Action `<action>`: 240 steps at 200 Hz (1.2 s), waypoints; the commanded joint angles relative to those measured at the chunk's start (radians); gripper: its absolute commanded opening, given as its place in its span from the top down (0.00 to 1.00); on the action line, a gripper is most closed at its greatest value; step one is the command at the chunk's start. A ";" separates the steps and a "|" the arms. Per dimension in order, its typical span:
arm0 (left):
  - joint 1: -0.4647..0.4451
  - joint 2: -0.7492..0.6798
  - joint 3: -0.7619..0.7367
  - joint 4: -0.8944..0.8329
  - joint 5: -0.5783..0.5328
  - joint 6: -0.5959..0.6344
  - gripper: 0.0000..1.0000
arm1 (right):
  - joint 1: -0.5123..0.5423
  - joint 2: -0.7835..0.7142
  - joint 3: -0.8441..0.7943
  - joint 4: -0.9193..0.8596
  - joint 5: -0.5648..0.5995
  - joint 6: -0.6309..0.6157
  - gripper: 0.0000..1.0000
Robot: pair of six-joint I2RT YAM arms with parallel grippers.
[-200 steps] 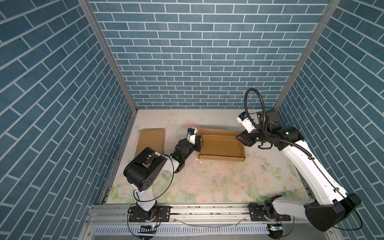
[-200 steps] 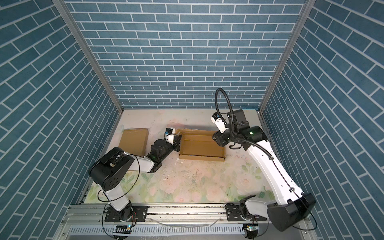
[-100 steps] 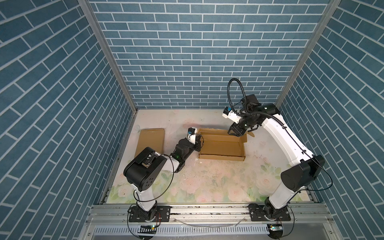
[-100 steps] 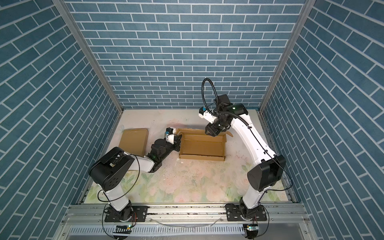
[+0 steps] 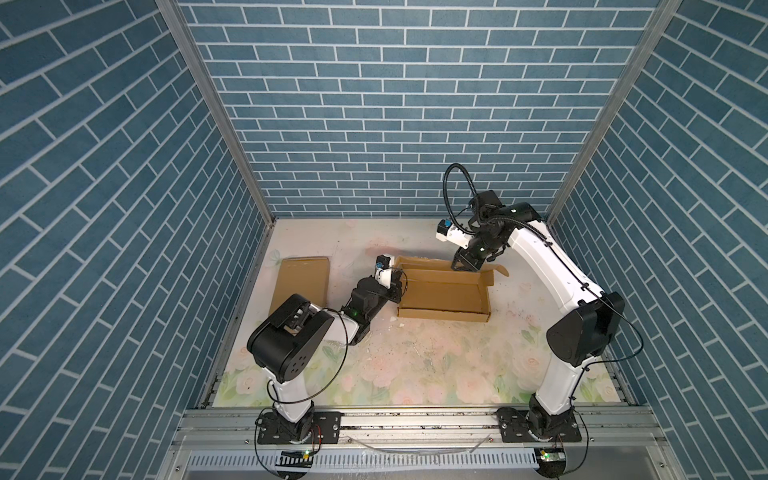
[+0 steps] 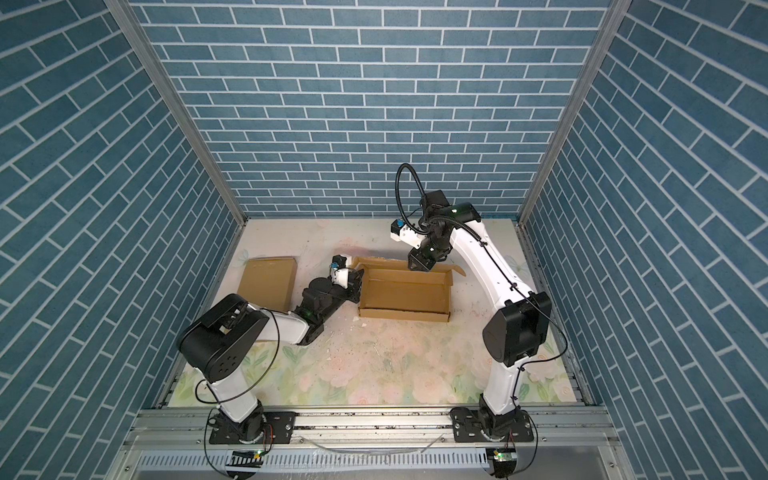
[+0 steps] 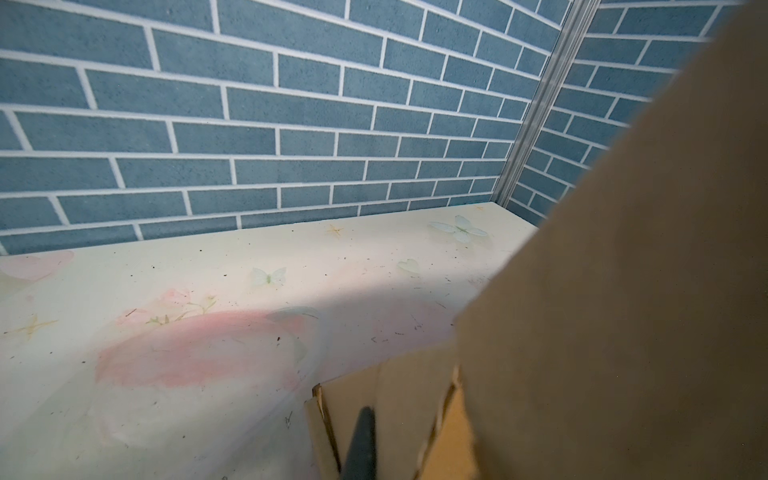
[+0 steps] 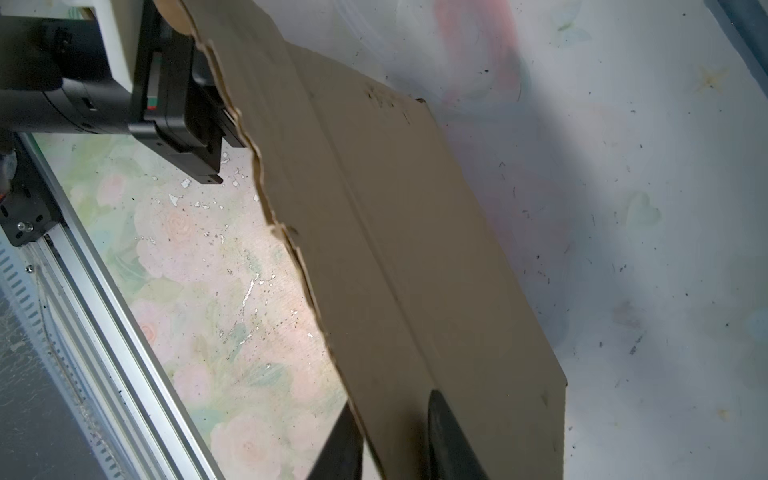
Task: Fold the paper box
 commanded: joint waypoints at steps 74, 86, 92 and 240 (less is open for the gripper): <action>-0.011 0.013 -0.041 -0.175 0.001 0.000 0.89 | 0.029 0.020 -0.013 -0.044 -0.022 -0.047 0.91; -0.011 -0.001 -0.046 -0.179 -0.007 0.000 0.88 | 0.035 0.013 -0.032 -0.035 -0.010 -0.046 0.92; -0.011 -0.011 -0.050 -0.180 -0.011 -0.001 0.87 | 0.039 0.009 -0.042 -0.027 -0.004 -0.046 0.92; 0.041 -0.566 -0.167 -0.476 -0.208 0.055 0.78 | 0.136 -0.142 -0.401 0.278 0.085 -0.007 0.96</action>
